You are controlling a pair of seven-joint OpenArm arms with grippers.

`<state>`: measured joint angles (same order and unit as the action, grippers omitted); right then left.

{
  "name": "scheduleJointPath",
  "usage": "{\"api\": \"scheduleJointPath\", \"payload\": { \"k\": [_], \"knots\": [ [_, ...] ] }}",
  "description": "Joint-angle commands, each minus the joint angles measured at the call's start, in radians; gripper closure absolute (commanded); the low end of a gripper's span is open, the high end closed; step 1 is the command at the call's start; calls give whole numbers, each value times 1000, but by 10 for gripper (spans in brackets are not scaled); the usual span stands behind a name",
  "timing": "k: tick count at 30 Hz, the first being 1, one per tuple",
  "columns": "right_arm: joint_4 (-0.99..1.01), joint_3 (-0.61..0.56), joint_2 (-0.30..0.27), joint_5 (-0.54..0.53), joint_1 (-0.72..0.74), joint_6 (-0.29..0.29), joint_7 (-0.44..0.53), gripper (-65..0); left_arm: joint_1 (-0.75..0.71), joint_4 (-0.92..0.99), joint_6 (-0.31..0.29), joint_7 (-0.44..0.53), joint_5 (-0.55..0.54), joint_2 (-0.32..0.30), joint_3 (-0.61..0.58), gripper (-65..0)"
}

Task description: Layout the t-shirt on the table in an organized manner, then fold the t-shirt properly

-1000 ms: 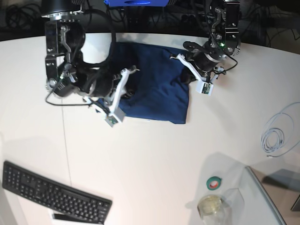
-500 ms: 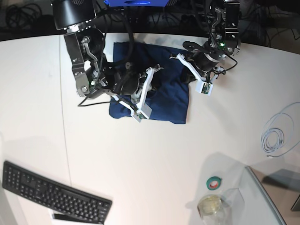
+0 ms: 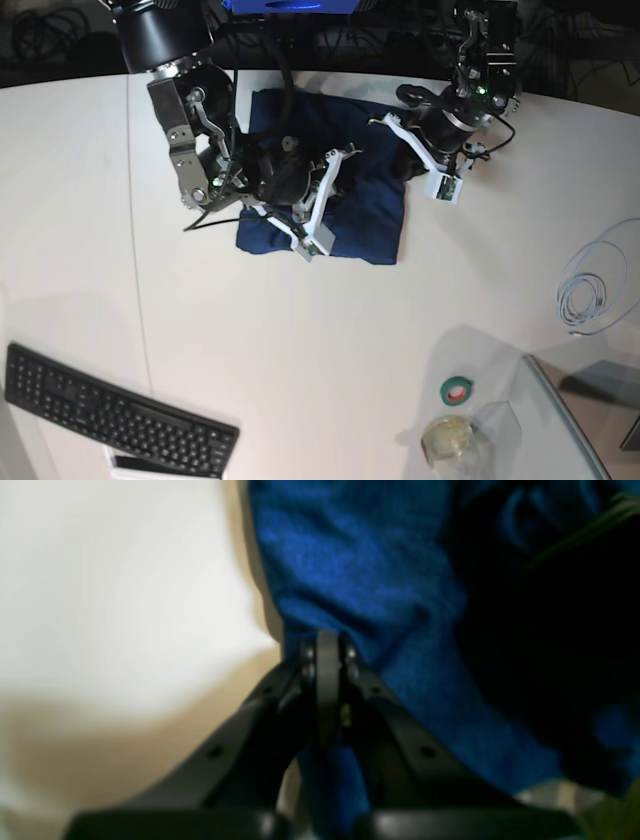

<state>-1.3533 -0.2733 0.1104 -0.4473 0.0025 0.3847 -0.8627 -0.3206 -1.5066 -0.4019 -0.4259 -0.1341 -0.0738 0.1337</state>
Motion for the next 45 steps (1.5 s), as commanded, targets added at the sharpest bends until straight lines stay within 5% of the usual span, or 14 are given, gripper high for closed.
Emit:
{"api": "scheduleJointPath", "payload": {
  "k": [1, 9, 15, 23, 36, 39, 45],
  "knots": [
    [-16, -2, 8, -23, 18, 4, 21, -8, -5, -33, -7, 20, -8, -14, 2, 0],
    [-18, -4, 8, -23, 17, 4, 15, -8, -13, -4, -7, 22, -2, -37, 116, 0],
    [-27, -82, 8, -23, 14, -2, 13, -8, 41, 96, -7, 23, -6, -27, 67, 0],
    [-102, -149, 8, -25, 4, -95, 15, -6, 53, 110, -7, 25, -2, -27, -9, 0],
    [-104, -151, 12, -25, 6, -102, 1, -9, 56, 108, -7, 25, 0, -28, -6, 0],
    [-104, -151, 21, -25, 4, -102, 1, -68, 56, 102, -7, 23, -2, -28, -7, 0],
    [-104, -151, 22, -25, 4, -102, 4, -323, 48, 59, -5, 19, 0, -44, 31, 0]
  ]
}}
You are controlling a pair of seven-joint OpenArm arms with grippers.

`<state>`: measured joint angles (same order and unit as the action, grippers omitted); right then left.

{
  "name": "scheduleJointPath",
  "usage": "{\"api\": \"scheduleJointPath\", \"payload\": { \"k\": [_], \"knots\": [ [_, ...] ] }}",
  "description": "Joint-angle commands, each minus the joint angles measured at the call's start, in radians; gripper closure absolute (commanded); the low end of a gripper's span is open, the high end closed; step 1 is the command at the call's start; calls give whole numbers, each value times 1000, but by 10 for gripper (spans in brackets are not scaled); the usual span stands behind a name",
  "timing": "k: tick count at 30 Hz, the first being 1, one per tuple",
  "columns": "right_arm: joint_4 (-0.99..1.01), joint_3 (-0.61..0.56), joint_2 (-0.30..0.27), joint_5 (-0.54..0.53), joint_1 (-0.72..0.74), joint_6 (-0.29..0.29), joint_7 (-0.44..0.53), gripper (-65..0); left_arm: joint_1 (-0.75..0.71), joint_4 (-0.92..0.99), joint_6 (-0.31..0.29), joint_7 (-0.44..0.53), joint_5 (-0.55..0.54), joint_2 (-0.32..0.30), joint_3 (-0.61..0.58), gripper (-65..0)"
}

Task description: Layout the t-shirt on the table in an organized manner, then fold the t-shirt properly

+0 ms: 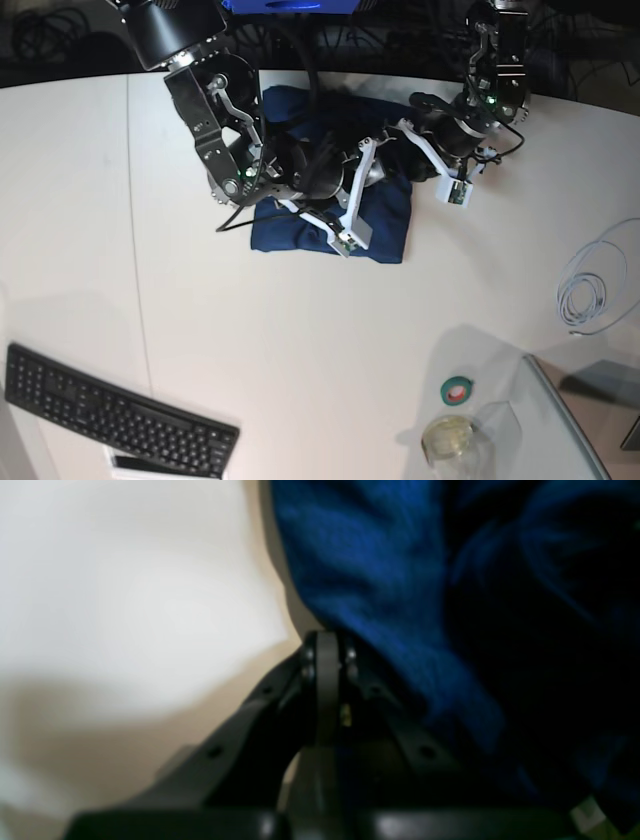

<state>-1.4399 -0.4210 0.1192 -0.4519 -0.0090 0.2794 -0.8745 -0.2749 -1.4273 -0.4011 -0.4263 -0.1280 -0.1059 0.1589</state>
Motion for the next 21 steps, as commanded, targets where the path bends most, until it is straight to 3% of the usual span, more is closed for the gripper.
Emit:
{"api": "scheduleJointPath", "payload": {
  "k": [1, 5, 11, 21],
  "knots": [
    [-17, -3, 14, -20, 16, 4, 16, -351, -1, -27, -6, 19, -6, -12, 41, 0],
    [-15, -3, 14, -20, 16, 4, 16, -422, -27, -60, -9, 19, -14, -35, 166, 0],
    [-12, -17, 14, -15, 16, 4, 19, -422, -97, -105, -11, 19, -14, -93, 293, 0],
    [57, -226, 17, -18, 86, 4, 48, -419, -129, -100, -12, 19, -14, -110, 416, 0]
  ]
}}
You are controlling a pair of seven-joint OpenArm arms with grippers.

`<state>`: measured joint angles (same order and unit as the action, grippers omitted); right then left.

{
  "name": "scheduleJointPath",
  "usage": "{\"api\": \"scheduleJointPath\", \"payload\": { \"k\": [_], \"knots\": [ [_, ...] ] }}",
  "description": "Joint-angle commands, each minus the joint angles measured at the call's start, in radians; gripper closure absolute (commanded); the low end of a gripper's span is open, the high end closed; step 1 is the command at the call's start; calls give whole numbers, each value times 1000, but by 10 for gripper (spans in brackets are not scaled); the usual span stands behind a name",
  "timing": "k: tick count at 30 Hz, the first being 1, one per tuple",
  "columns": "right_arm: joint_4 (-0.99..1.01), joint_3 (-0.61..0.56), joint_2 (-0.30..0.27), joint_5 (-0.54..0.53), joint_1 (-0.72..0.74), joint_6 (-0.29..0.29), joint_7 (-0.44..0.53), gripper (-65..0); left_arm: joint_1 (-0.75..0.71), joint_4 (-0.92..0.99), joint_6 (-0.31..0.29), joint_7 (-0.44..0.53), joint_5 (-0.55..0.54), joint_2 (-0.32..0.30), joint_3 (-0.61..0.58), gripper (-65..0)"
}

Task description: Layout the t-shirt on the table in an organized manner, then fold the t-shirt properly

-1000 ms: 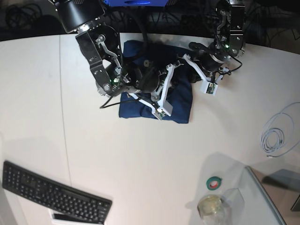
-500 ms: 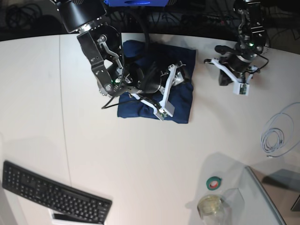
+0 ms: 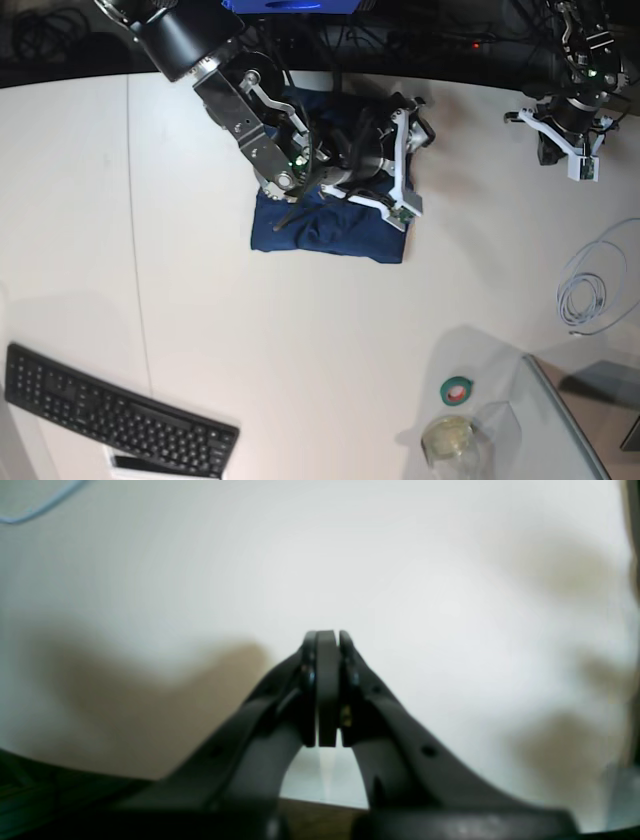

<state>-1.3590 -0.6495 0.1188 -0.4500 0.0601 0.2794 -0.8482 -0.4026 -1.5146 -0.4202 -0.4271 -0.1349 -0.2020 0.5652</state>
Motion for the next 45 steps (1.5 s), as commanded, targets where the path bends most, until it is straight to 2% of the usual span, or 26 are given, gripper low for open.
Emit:
{"api": "scheduleJointPath", "payload": {
  "k": [1, 4, 6, 7, 10, 11, 12, 13, 16, 19, 23, 33, 39, 45],
  "knots": [
    [-35, -28, 17, -22, 24, 4, 22, -419, -2, -13, 7, 20, -7, -14, 9, 0],
    [-89, -85, 17, -22, 28, 4, 20, -419, 3, -11, 7, 20, -7, -14, 9, 0],
    [-172, -71, 9, -17, 19, -13, -9, -419, 3, -11, 7, 20, -7, -23, 9, 0],
    [-224, -46, -1, -16, 5, -50, -29, -419, 3, -11, 7, 20, -7, -29, 9, 0],
    [-412, 76, -92, -20, -62, -173, -41, -413, 3, -10, 7, 21, -7, -30, 9, 0],
    [-465, 127, -121, -20, -93, -203, -41, -387, 1, -10, 7, 23, -7, -41, 13, 0],
    [-501, 175, -146, -20, -121, -222, -41, -341, -3, -7, 7, 23, -9, -50, 26, 0],
    [-527, 225, -167, -20, -148, -225, -41, -267, -3, 4, 7, 24, -9, -50, 43, 0],
    [-535, 354, -195, -20, -216, -222, -41, 0, 0, 35, 7, 26, -9, -53, 95, 0],
    [-495, 417, -210, -20, -247, -220, -38, -23, 3, 47, 7, 26, -9, -57, 108, 0],
    [-391, 412, -210, -20, -236, -220, 17, 0, 3, 55, 7, 26, -7, -63, 103, 0],
    [-198, 230, -206, -20, -153, -223, 73, 0, 0, 59, 7, 26, -7, -60, 108, 0],
    [-118, 218, -167, -20, -101, -223, 73, 0, -5, 59, 7, 26, -7, -60, 109, 0],
    [-66, 216, -104, -19, -46, -223, 71, 0, -2, 59, 7, 26, -7, -60, 109, 0]
  ]
}}
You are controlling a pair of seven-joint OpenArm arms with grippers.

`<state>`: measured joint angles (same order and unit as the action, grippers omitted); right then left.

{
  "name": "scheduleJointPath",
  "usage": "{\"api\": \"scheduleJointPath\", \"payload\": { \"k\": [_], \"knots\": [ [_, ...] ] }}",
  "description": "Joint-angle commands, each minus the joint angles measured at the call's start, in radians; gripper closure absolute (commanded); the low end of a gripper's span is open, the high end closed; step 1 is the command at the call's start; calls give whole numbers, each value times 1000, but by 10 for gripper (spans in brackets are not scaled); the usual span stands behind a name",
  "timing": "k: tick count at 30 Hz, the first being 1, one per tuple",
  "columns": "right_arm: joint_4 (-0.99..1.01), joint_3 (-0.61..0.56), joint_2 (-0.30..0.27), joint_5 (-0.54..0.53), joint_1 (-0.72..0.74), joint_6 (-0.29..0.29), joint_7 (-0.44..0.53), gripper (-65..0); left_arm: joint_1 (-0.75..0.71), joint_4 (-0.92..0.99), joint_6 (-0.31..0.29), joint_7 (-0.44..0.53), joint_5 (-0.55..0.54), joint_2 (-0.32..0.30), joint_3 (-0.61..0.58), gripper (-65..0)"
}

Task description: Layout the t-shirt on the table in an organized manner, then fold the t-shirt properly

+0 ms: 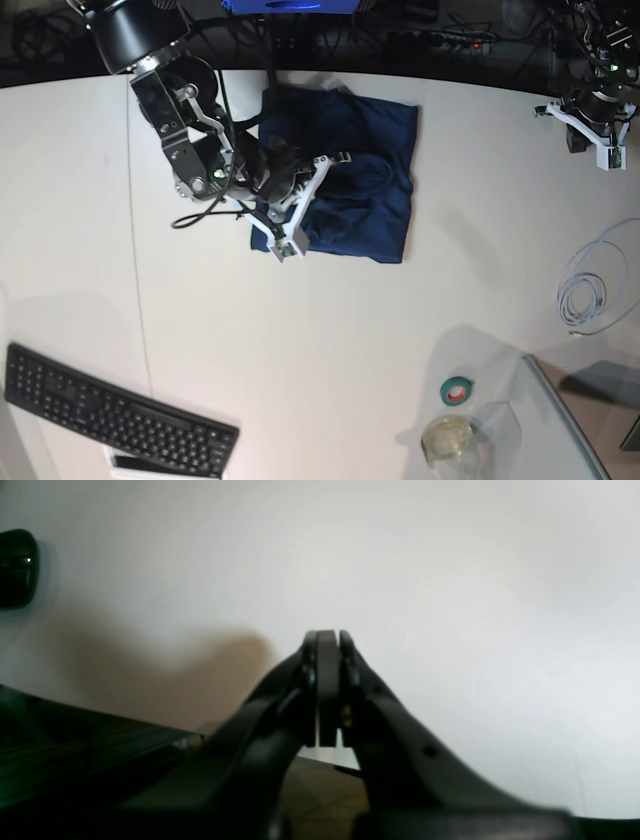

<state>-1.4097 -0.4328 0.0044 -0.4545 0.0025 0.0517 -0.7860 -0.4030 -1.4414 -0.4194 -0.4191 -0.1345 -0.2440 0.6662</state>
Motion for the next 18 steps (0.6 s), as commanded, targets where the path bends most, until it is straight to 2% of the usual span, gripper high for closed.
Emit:
{"api": "scheduleJointPath", "payload": {
  "k": [1, 9, 15, 18],
  "knots": [
    [-3, -1, 22, -14, 23, 4, 9, 0, 0, -14, 6, 18, -7, -18, 8, 0],
    [77, -56, 90, -13, 118, 4, 17, 0, 2, -12, 6, 18, -7, -19, 7, 0],
    [160, -171, 119, -16, 187, 6, 150, 0, 3, -12, 6, 18, -7, -19, 7, 0],
    [126, -246, 115, -16, 199, 6, 213, 0, 3, -12, 6, 18, -7, -19, 7, 0]
  ]
}}
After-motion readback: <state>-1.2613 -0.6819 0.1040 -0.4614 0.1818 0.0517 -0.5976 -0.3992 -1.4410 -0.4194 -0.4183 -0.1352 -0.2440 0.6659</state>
